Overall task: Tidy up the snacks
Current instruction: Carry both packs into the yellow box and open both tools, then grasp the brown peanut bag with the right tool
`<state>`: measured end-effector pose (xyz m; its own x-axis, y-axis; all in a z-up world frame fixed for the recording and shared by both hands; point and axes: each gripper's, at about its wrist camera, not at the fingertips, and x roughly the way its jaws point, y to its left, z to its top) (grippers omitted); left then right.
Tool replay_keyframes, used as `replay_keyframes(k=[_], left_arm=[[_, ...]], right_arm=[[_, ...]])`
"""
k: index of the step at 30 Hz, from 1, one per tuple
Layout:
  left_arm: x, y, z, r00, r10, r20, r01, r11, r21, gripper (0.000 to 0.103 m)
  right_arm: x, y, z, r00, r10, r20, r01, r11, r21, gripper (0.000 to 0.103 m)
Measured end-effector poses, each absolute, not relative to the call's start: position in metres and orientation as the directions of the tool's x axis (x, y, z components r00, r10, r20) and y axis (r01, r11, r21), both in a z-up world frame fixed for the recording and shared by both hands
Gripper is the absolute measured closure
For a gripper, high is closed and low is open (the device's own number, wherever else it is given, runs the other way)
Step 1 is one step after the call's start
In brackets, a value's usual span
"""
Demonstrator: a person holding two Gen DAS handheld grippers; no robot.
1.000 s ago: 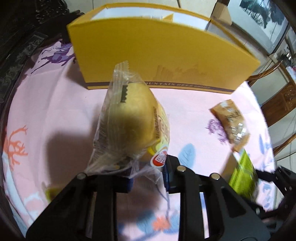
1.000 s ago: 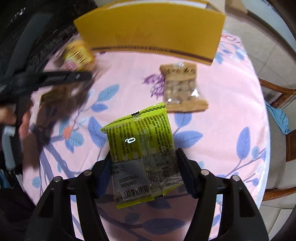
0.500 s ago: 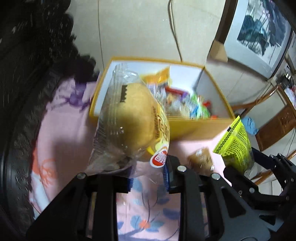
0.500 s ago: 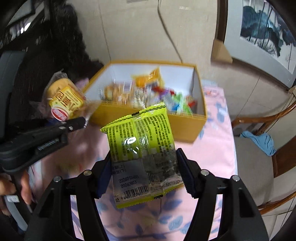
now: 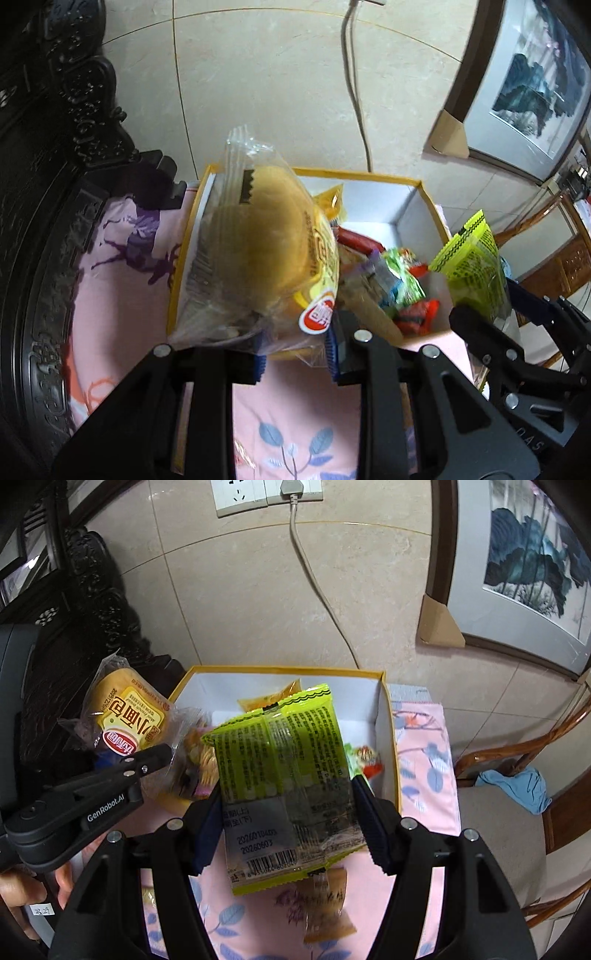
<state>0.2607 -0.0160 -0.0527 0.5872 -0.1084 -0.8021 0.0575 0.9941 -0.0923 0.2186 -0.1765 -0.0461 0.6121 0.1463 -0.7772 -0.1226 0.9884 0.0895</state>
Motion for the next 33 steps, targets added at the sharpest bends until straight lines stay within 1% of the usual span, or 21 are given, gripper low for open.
replay_keyframes(k=[2,3,4,5,6,7,9,16,20,21,22,24,26,29,33], left_arm=[[0.278,-0.015,-0.051,0.588,-0.100,-0.803,0.050,0.995,-0.087,0.077],[0.283,-0.013,-0.050,0.594,-0.091,-0.799,0.039,0.996,-0.084,0.066],[0.289,-0.012,-0.047,0.605,-0.074,-0.793,0.023,0.997,-0.076,0.046],[0.295,-0.008,-0.044,0.624,-0.026,-0.781,-0.022,0.998,-0.050,0.010],[0.298,-0.005,-0.042,0.639,0.014,-0.769,-0.059,0.998,-0.031,0.002],[0.301,0.001,-0.040,0.649,0.011,-0.761,-0.071,0.996,-0.046,0.002],[0.307,0.010,-0.042,0.623,-0.019,-0.782,-0.077,0.993,-0.086,0.002],[0.295,0.025,-0.062,0.590,-0.033,-0.807,-0.108,0.987,-0.119,0.002],[0.275,0.028,-0.067,0.586,-0.037,-0.809,-0.106,0.987,-0.122,0.002],[0.269,0.029,-0.067,0.588,-0.037,-0.808,-0.104,0.987,-0.121,0.002],[0.262,0.029,-0.067,0.591,-0.037,-0.806,-0.104,0.987,-0.122,0.002],[0.239,0.030,-0.071,0.590,-0.063,-0.805,-0.085,0.987,-0.140,0.002],[0.218,0.030,-0.080,0.582,-0.075,-0.810,-0.070,0.987,-0.141,0.002],[0.172,0.030,-0.110,0.544,-0.089,-0.834,-0.061,0.987,-0.146,0.002],[0.136,0.029,-0.147,0.457,-0.102,-0.884,-0.056,0.988,-0.144,0.002]], right_arm=[[0.233,-0.174,-0.046,0.618,0.139,-0.774,-0.119,0.989,0.082,0.037],[0.240,-0.173,-0.046,0.625,0.132,-0.769,-0.115,0.990,0.077,0.036],[0.246,-0.173,-0.045,0.632,0.127,-0.764,-0.113,0.991,0.072,0.035],[0.255,-0.173,-0.044,0.645,0.115,-0.756,-0.105,0.993,0.062,0.035],[0.263,-0.173,-0.043,0.658,0.102,-0.746,-0.093,0.994,0.054,0.025],[0.268,-0.174,-0.043,0.668,0.087,-0.739,-0.082,0.996,0.042,0.024],[0.278,-0.175,-0.043,0.668,0.078,-0.740,-0.082,0.996,0.031,0.024],[0.282,-0.187,-0.064,0.626,0.096,-0.774,-0.078,0.995,0.060,0.023],[0.261,-0.197,-0.075,0.594,0.124,-0.795,-0.084,0.992,0.092,0.023],[0.253,-0.200,-0.078,0.588,0.133,-0.798,-0.086,0.991,0.102,0.022],[0.245,-0.204,-0.080,0.581,0.145,-0.801,-0.089,0.989,0.115,0.017],[0.220,-0.211,-0.089,0.570,0.163,-0.805,-0.084,0.987,0.140,0.011],[0.192,-0.215,-0.104,0.544,0.183,-0.819,-0.094,0.983,0.158,0.011],[0.155,-0.215,-0.141,0.485,0.185,-0.854,-0.095,0.983,0.159,0.011],[0.138,-0.211,-0.189,0.390,0.143,-0.910,-0.056,0.990,0.132,0.011]])
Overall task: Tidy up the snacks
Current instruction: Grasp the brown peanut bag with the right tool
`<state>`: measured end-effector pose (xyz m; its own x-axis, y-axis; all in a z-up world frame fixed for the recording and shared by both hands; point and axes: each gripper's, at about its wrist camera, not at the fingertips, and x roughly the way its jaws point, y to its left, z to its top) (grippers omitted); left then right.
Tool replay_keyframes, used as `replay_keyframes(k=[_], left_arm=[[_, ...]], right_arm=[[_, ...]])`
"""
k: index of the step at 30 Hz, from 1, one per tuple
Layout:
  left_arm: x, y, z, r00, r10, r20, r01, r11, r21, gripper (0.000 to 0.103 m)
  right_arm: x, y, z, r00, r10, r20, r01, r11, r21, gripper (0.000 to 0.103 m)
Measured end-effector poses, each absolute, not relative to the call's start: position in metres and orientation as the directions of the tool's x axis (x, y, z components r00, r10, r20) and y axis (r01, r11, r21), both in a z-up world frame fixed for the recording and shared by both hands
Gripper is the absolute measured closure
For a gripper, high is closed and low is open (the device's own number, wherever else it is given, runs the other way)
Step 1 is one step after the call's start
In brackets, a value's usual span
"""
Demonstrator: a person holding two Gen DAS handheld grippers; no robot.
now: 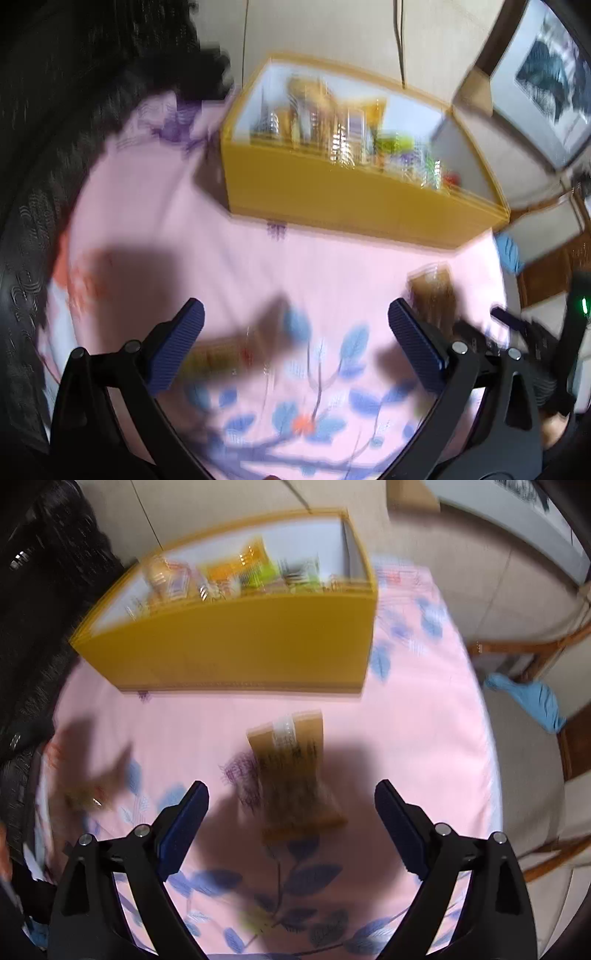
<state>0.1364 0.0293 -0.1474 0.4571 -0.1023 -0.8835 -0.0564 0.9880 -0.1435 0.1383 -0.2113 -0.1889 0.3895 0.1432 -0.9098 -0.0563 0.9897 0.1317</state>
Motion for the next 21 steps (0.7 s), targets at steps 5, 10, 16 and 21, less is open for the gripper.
replay_keyframes(k=[5,10,16,21], left_arm=[[0.115,0.029,-0.163,0.417,-0.080,-0.906,-0.037,0.994,-0.105,0.002],[0.112,0.033,-0.161,0.423,-0.076,-0.903,-0.047,0.993,-0.105,0.002],[0.112,0.029,-0.165,0.404,-0.077,-0.911,-0.038,0.994,-0.100,0.002],[0.114,0.030,-0.164,0.408,-0.080,-0.910,-0.037,0.994,-0.104,0.002]], right_arm=[[0.140,-0.206,-0.202,0.383,0.114,-0.917,-0.048,0.993,0.104,0.011],[0.145,-0.206,-0.212,0.370,0.093,-0.924,-0.046,0.996,0.082,0.011],[0.152,-0.204,-0.224,0.352,0.075,-0.933,-0.046,0.997,0.063,0.011],[0.156,-0.198,-0.230,0.348,0.068,-0.935,-0.059,0.997,0.050,0.011]])
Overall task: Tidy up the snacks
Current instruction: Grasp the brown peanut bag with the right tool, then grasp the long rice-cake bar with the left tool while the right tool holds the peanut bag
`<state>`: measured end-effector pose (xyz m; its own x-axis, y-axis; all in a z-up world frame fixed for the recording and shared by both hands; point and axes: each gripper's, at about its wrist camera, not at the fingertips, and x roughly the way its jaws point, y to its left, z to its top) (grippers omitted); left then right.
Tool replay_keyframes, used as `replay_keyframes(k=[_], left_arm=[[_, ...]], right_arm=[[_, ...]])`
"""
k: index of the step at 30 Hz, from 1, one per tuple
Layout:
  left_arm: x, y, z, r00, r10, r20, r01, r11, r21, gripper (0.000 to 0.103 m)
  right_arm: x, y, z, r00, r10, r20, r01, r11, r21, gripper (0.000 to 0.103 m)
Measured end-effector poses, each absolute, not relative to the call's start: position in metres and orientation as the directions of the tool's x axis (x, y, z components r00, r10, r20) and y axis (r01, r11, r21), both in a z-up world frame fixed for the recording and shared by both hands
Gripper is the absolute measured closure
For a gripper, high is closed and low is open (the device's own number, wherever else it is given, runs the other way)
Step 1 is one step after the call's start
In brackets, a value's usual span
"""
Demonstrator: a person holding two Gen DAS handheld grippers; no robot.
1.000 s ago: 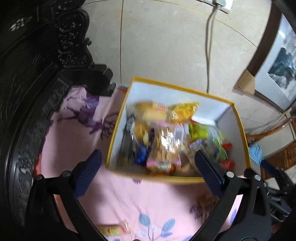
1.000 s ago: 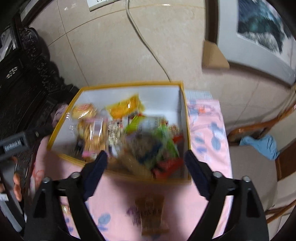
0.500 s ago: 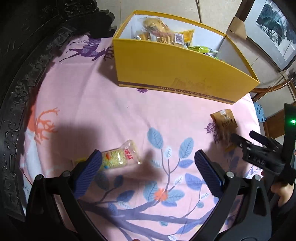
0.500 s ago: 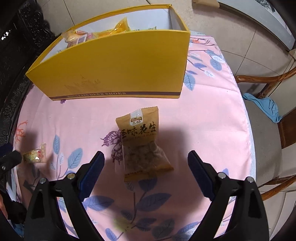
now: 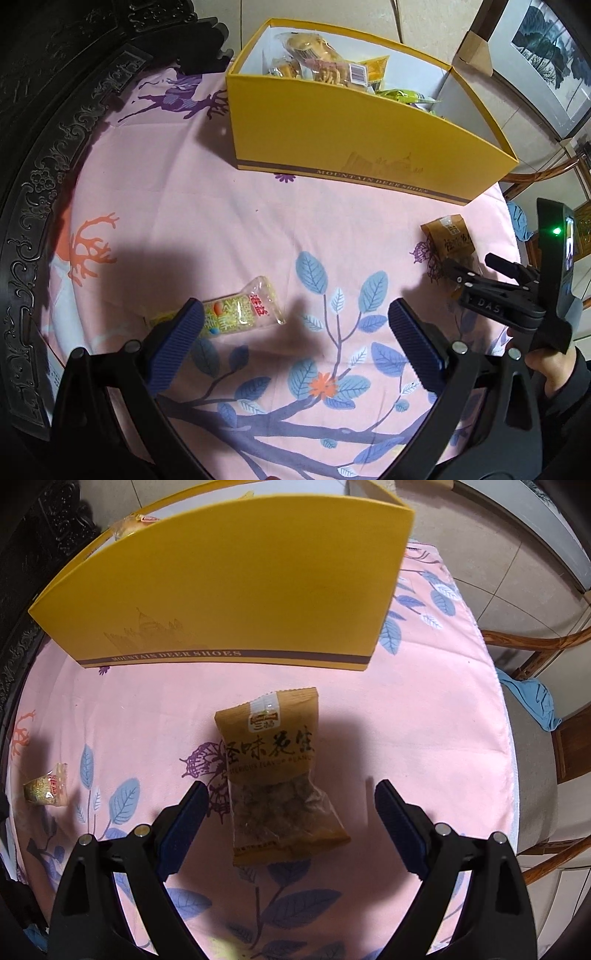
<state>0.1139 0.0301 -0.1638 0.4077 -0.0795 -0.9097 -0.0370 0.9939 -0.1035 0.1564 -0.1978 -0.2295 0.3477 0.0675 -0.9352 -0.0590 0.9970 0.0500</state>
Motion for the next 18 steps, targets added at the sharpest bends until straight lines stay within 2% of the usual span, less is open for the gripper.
replay_keyframes(k=[3,6,8,10,11,18], left_arm=[[0.114,0.033,-0.165,0.405,-0.077,-0.911,-0.046,0.993,-0.105,0.002],[0.115,0.036,-0.168,0.396,-0.077,-0.915,-0.056,0.993,-0.107,0.002],[0.115,0.038,-0.168,0.393,-0.079,-0.916,-0.061,0.992,-0.112,0.002],[0.114,0.043,-0.166,0.396,-0.086,-0.914,-0.067,0.990,-0.122,0.002],[0.113,0.048,-0.164,0.399,-0.090,-0.913,-0.074,0.989,-0.130,0.002],[0.089,0.079,-0.155,0.402,-0.050,-0.914,-0.079,0.993,-0.089,0.002]], right_arm=[[0.159,-0.195,-0.235,0.343,0.056,-0.938,-0.062,0.997,0.037,0.011],[0.159,-0.189,-0.242,0.336,0.029,-0.941,-0.085,0.996,0.000,0.021],[0.159,-0.184,-0.240,0.352,0.038,-0.935,-0.113,0.994,-0.002,0.032],[0.157,-0.178,-0.237,0.356,0.050,-0.933,-0.145,0.989,-0.002,0.054],[0.155,-0.174,-0.236,0.356,0.050,-0.933,-0.157,0.988,-0.006,0.057],[0.127,-0.159,-0.235,0.337,0.084,-0.938,-0.187,0.982,0.021,0.058]])
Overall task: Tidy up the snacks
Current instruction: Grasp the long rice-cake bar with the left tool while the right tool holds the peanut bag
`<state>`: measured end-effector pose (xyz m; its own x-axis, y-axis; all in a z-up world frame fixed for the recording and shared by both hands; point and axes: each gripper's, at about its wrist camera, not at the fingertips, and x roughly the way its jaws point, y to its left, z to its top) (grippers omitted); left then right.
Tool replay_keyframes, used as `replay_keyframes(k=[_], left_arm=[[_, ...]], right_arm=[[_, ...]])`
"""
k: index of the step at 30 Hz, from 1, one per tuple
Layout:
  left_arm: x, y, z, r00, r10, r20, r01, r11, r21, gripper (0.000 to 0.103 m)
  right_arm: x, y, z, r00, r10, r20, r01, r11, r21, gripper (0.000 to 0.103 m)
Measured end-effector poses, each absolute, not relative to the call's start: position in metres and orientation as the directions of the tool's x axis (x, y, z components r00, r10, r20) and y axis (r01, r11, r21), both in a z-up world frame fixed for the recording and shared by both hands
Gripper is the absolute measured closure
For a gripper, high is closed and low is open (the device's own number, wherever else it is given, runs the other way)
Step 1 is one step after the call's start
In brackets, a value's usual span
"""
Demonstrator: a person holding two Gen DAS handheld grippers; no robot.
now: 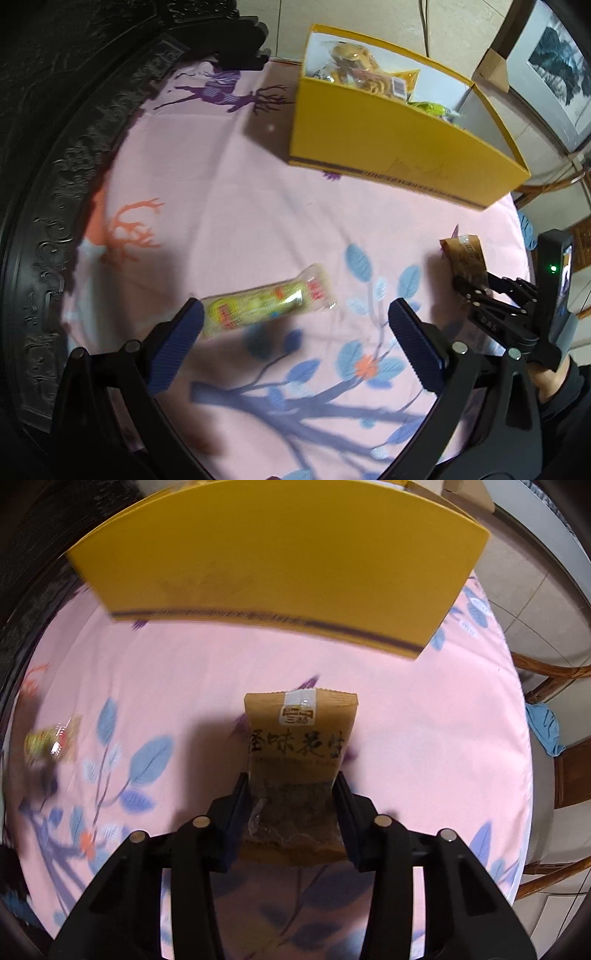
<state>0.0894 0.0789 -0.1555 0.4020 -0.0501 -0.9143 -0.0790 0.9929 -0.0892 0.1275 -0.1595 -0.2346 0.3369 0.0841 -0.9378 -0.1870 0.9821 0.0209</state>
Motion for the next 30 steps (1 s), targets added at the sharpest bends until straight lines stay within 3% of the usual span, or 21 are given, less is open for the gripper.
replay_keyframes(k=[9,17,22,30], left_arm=[[0.081,0.070,-0.202,0.348,-0.068,-0.935,0.156,0.988,-0.014,0.002],[0.115,0.070,-0.241,0.334,0.027,-0.942,0.233,0.966,0.111,0.002],[0.120,0.090,-0.247,0.318,-0.068,-0.945,0.170,0.985,-0.014,0.002],[0.115,0.078,-0.246,0.323,-0.055,-0.945,0.179,0.984,0.004,0.003]], right_arm=[[0.088,-0.156,-0.237,0.334,0.099,-0.938,-0.214,0.976,0.027,0.057],[0.076,-0.158,-0.235,0.333,0.101,-0.937,-0.187,0.982,0.039,0.056],[0.073,-0.158,-0.234,0.336,0.098,-0.937,-0.176,0.984,0.040,0.056],[0.075,-0.158,-0.234,0.329,0.091,-0.940,-0.178,0.983,0.033,0.054]])
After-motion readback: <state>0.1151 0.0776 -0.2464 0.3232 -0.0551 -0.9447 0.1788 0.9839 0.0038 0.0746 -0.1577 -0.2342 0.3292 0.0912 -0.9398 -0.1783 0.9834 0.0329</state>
